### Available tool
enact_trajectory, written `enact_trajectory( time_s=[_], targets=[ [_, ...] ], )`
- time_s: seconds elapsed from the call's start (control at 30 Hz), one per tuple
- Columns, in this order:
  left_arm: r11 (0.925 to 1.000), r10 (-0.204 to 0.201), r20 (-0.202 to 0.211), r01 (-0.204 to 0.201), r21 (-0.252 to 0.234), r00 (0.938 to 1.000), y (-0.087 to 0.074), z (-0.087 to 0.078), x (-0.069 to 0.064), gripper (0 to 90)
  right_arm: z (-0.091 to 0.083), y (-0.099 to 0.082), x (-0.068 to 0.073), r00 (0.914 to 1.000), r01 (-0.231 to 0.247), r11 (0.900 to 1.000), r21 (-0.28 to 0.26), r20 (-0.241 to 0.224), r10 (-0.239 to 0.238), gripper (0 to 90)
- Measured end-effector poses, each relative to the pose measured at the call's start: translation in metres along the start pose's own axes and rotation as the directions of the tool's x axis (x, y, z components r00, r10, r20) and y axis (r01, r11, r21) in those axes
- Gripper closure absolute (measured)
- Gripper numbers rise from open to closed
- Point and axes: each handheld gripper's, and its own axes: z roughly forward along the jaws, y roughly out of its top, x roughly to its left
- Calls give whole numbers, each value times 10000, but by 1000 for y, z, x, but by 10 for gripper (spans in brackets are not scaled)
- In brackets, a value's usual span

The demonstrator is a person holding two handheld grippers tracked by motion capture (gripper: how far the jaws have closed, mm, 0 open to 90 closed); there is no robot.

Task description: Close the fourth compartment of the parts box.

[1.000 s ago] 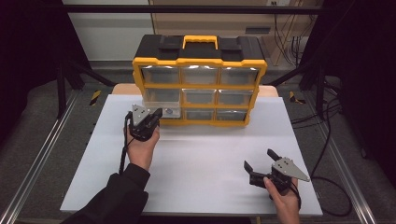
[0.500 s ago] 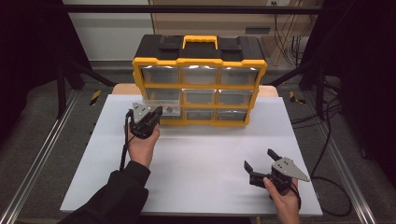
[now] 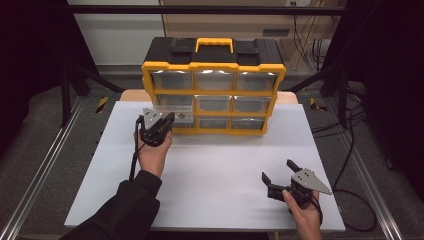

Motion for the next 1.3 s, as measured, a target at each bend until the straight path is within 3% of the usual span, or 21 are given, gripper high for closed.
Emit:
enact_trajectory(
  time_s=[1.3],
  targets=[
    [9997,230,-132,-229,90,9996,6,14,4,900,0,0,0,10000,-13,10000,22,-12,13,20]
  ],
)
